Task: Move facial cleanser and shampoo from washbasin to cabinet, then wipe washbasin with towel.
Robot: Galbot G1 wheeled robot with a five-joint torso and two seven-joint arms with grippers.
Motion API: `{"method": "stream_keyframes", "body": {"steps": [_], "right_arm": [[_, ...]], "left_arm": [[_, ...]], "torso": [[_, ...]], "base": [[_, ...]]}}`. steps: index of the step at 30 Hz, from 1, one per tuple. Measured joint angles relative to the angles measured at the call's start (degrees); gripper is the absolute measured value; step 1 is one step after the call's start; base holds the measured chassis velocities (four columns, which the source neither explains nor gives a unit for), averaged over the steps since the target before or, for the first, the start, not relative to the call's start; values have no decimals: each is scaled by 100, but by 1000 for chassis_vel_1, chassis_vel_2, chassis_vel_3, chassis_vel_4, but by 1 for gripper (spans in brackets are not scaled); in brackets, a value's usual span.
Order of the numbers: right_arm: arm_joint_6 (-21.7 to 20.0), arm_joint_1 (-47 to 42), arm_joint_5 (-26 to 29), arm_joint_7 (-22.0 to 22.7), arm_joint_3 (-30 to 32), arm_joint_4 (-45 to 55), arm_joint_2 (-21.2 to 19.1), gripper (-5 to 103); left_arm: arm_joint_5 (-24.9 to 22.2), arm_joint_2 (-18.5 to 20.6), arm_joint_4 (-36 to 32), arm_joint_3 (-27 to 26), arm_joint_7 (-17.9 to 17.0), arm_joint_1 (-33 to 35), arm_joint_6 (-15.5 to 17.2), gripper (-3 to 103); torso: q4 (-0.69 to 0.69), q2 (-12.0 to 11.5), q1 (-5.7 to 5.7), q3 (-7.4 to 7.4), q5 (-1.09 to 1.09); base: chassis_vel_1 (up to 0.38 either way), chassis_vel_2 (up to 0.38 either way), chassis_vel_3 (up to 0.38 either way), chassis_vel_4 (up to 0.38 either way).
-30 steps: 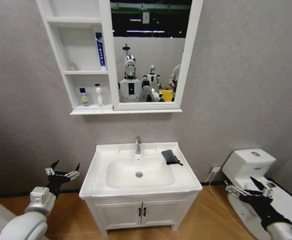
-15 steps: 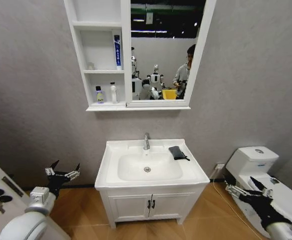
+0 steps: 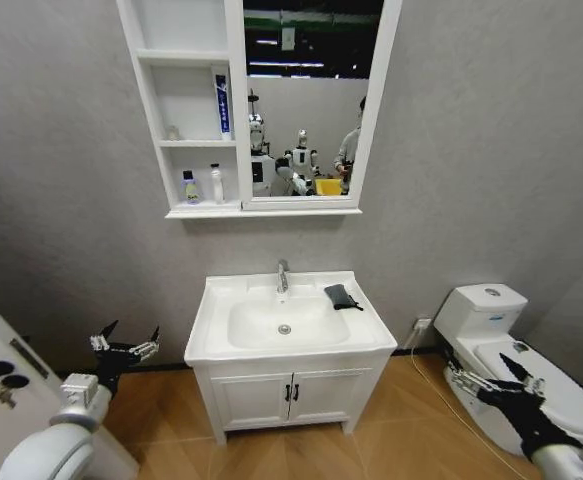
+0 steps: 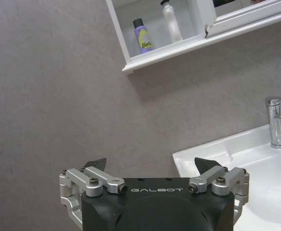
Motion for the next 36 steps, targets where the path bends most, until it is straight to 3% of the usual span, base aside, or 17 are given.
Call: {"method": "stream_keyframes", "body": {"steps": [3,7,20,36], "right_arm": [[0,0,0,0,0,0,0,100],[0,1,0,-1,0,0,0,100],[0,2,0,-1,0,0,0,100],[0,1,0,-1,0,0,0,100]], "left_arm": [[0,0,0,0,0,0,0,100],[0,1,1,0,0,0,0,100],[0,1,1,0,0,-1,0,100],[0,1,1,0,0,-1,0,100]], "torso": [[-5,-1,2,1,-3],[0,-5,12,4,-7],[-2,-6,10,4,-6],[0,-5,12,4,-6]], "base": [[-11,-120,-21,74],[-64,2,47,-22],[-46,-70,49,77],[108,-124,-101,135]]}}
